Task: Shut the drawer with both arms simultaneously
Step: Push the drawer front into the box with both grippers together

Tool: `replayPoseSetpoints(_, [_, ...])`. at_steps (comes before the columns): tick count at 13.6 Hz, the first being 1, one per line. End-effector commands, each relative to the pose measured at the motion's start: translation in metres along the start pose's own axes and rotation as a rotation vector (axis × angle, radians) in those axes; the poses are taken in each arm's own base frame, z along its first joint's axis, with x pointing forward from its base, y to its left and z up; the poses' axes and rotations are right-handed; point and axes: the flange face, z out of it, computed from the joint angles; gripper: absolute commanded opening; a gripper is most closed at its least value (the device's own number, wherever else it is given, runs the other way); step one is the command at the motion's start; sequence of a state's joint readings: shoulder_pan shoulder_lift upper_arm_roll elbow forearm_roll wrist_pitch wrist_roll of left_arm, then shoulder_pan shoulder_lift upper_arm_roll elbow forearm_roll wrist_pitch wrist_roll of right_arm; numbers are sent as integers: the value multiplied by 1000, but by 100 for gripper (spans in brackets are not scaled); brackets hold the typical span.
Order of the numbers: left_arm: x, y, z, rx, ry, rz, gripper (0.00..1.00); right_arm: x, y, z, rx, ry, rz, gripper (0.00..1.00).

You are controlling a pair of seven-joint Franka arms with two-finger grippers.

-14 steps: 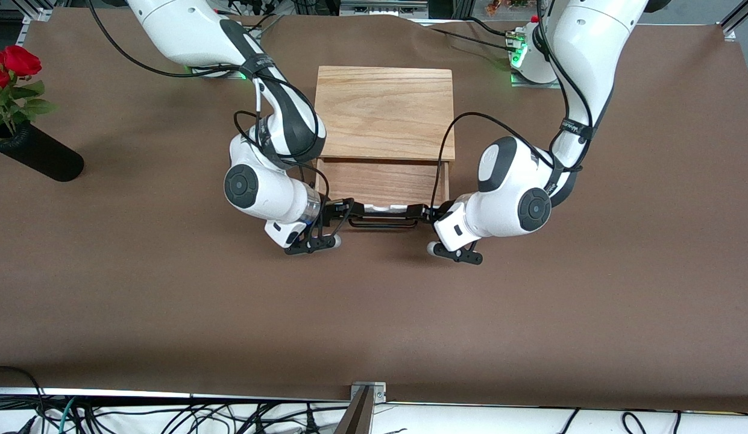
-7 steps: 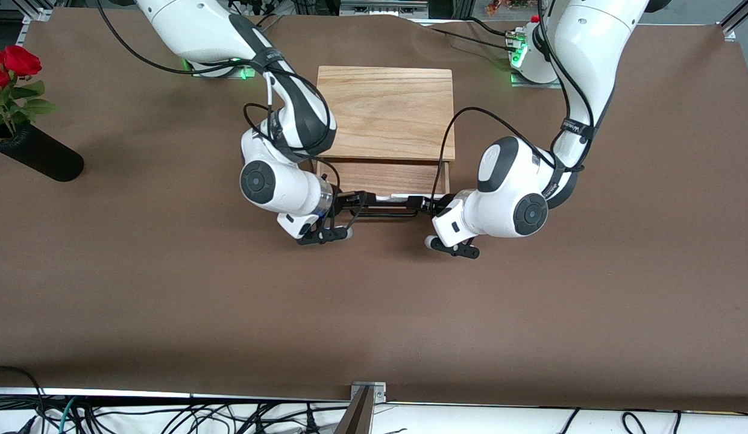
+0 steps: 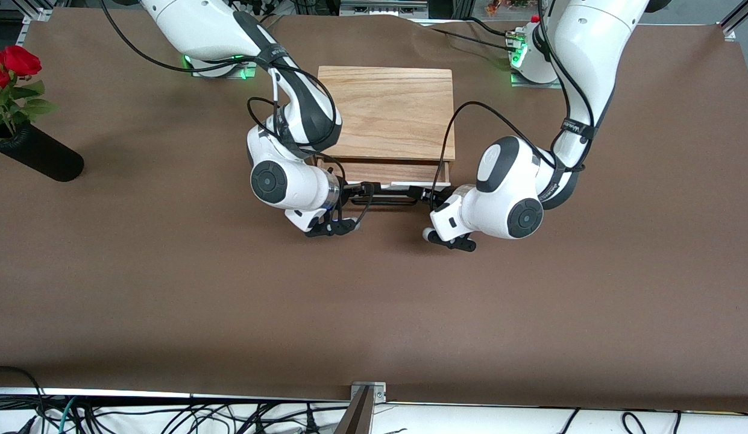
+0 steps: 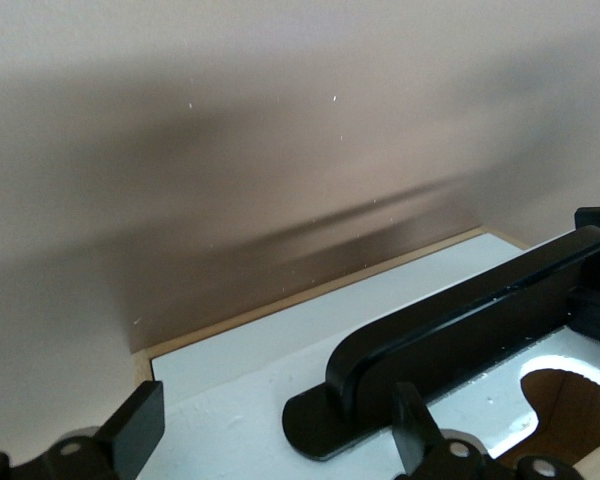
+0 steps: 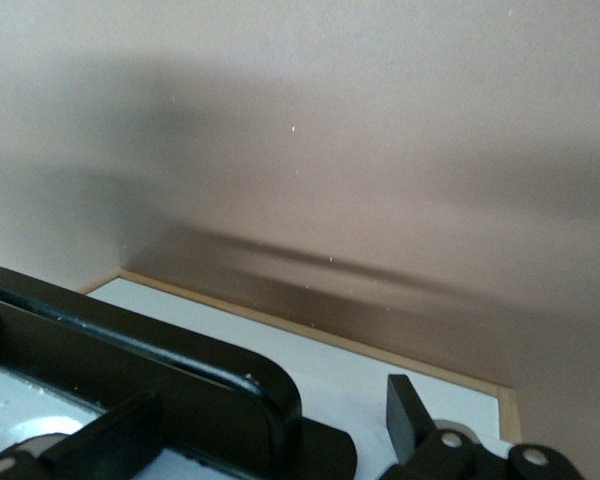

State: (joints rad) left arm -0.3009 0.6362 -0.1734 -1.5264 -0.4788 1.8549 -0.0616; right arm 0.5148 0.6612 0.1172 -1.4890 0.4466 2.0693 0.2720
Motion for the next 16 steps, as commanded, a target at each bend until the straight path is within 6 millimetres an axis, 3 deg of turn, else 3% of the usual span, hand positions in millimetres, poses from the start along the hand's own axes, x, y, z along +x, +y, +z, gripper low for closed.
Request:
replayPoseSetpoints(1, [-12, -1, 5, -5, -96, 8, 100, -7, -6, 3, 3, -40, 4, 100])
replayPoseSetpoints(4, [-13, 2, 11, -1, -115, 8, 100, -13, -8, 5, -3, -73, -3, 100])
replayPoseSetpoints(8, [-22, 6, 36, 11, -197, 24, 100, -22, -13, 12, -12, -127, -12, 100])
replayPoseSetpoints(16, [-23, 5, 33, 10, -210, 14, 100, -33, -14, 17, -31, -207, -21, 100])
